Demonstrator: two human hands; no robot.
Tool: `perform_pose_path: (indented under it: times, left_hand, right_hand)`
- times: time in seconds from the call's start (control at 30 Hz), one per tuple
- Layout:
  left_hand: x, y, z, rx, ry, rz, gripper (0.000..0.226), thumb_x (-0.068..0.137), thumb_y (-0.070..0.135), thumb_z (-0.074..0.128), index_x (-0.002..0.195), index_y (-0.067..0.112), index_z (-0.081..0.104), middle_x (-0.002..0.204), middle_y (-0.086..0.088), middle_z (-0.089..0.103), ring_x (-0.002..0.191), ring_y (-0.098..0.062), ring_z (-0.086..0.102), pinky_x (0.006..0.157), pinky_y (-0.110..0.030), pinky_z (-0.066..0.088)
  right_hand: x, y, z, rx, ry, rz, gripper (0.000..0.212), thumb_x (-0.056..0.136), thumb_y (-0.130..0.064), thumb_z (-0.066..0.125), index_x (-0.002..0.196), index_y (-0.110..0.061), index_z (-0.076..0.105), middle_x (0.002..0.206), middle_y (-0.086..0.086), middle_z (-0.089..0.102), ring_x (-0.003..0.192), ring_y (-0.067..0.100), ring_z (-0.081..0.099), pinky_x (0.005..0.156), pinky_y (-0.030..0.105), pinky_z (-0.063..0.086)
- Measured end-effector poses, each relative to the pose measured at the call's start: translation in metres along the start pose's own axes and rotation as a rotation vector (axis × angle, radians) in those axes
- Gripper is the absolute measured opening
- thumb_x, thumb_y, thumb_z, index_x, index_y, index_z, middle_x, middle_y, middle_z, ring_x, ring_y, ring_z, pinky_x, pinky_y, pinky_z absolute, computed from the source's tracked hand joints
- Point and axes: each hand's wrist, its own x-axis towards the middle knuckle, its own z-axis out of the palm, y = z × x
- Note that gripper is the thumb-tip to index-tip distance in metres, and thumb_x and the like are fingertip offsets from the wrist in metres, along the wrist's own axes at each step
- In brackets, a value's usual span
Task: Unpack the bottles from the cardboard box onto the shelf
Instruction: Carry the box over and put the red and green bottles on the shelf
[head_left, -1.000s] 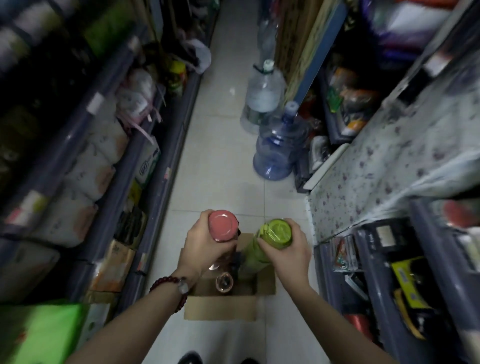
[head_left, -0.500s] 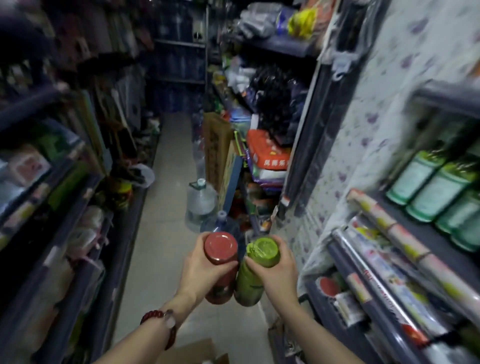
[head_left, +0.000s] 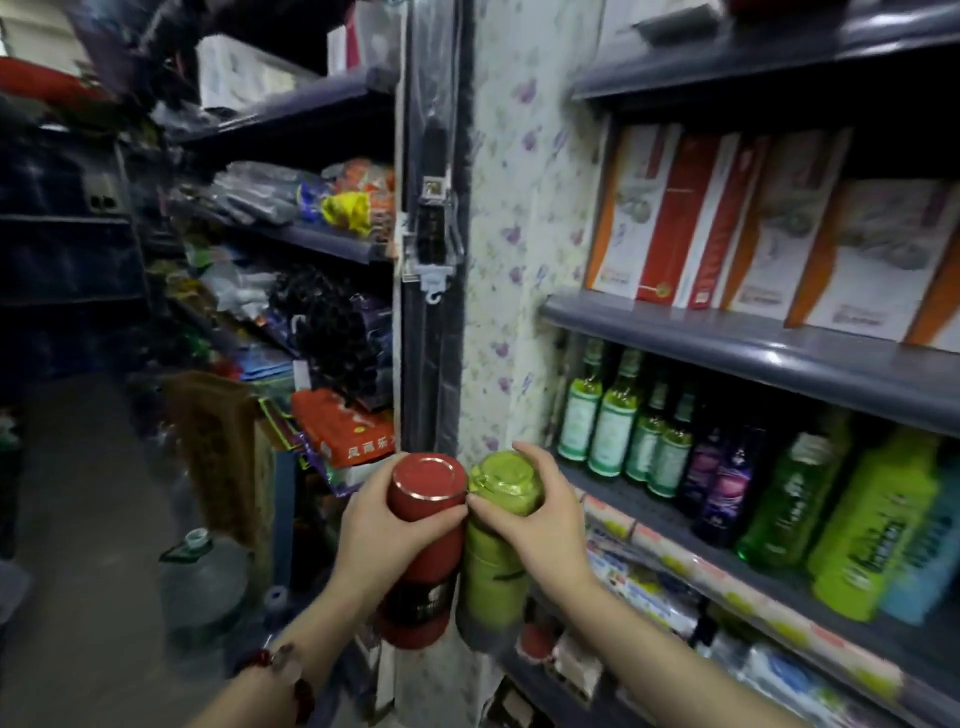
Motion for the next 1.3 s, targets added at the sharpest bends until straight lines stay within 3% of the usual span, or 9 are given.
perform_pose_path:
  times: [0.17,0.3,0.43,0.63,0.77,0.83,0.93,1.1,1.3]
  left_hand:
    - [0.038,0.054,0.022,-0.054,-0.038,0.104,0.068,0.039,0.063,0.079,0.101,0.049,0.055,0.107,0.009,0.067,0.103,-0.014,0.062,0.09,-0.032,0.049]
    - [0.053,0.104,0.042,-0.145,-0.068,0.139,0.059,0.037,0.062,0.078,0.092,0.053,0.057,0.101,0.009,0.069,0.099,-0.013,0.064,0.09,-0.039,0.052]
    - [0.058,0.151,0.061,-0.249,-0.107,0.171,0.052,0.04,0.054,0.08,0.089,0.047,0.063,0.091,0.012,0.073,0.087,-0.003,0.067,0.081,-0.031,0.053]
    - [0.07,0.204,0.081,-0.321,-0.165,0.211,0.059,0.042,0.052,0.082,0.096,0.038,0.064,0.093,0.013,0.074,0.091,-0.009,0.069,0.084,-0.036,0.056]
    - [0.078,0.239,0.09,-0.338,-0.215,0.277,0.046,0.056,0.036,0.088,0.097,0.033,0.066,0.091,0.011,0.075,0.089,-0.01,0.071,0.083,-0.035,0.057]
    - [0.083,0.256,0.092,-0.342,-0.225,0.312,0.043,0.057,0.038,0.088,0.094,0.035,0.066,0.09,0.013,0.075,0.089,-0.009,0.071,0.083,-0.036,0.057]
    - [0.091,0.277,0.095,-0.349,-0.247,0.387,0.048,0.052,0.045,0.087,0.093,0.038,0.065,0.092,0.013,0.074,0.089,-0.007,0.071,0.087,-0.041,0.057]
    - [0.103,0.305,0.098,-0.343,-0.169,0.599,0.064,0.043,0.055,0.083,0.101,0.039,0.061,0.1,0.009,0.073,0.095,-0.01,0.069,0.092,-0.044,0.054]
    - [0.107,0.32,0.105,-0.219,0.035,0.851,0.08,0.046,0.066,0.077,0.117,0.04,0.052,0.116,0.008,0.06,0.114,-0.018,0.055,0.099,-0.042,0.046]
  right_hand:
    - [0.035,-0.041,-0.048,0.047,0.106,0.006,0.08,0.053,-0.047,0.088,0.122,-0.04,0.048,0.11,-0.015,0.065,0.1,0.001,0.063,0.091,0.022,0.048]
    - [0.058,-0.071,-0.089,0.055,0.175,-0.011,0.085,0.054,-0.042,0.09,0.127,-0.037,0.046,0.107,-0.021,0.062,0.098,-0.004,0.061,0.089,0.014,0.046]
    - [0.081,-0.094,-0.13,0.068,0.2,0.011,0.099,0.054,-0.046,0.09,0.137,-0.03,0.037,0.116,-0.007,0.062,0.107,0.01,0.059,0.093,0.025,0.045]
    - [0.11,-0.113,-0.173,0.075,0.268,-0.021,0.078,0.042,-0.056,0.088,0.106,-0.028,0.052,0.098,-0.012,0.07,0.095,0.008,0.067,0.09,0.038,0.055]
    - [0.124,-0.129,-0.196,0.098,0.32,-0.06,0.078,0.044,-0.055,0.088,0.106,-0.026,0.052,0.099,-0.011,0.069,0.094,0.01,0.068,0.085,0.035,0.056]
    - [0.13,-0.138,-0.207,0.12,0.34,-0.089,0.076,0.05,-0.046,0.091,0.109,-0.022,0.051,0.099,-0.009,0.068,0.093,0.01,0.067,0.083,0.032,0.056]
    - [0.14,-0.149,-0.22,0.14,0.388,-0.127,0.082,0.043,-0.052,0.09,0.109,-0.022,0.052,0.1,-0.008,0.069,0.095,0.012,0.069,0.084,0.036,0.057]
    - [0.152,-0.168,-0.235,0.136,0.542,-0.221,0.084,0.035,-0.066,0.084,0.105,-0.03,0.054,0.103,-0.009,0.069,0.101,0.015,0.067,0.091,0.043,0.054]
    - [0.144,-0.185,-0.243,0.236,0.671,-0.38,0.072,0.054,-0.038,0.091,0.114,-0.021,0.054,0.101,-0.01,0.067,0.095,0.007,0.067,0.087,0.032,0.055]
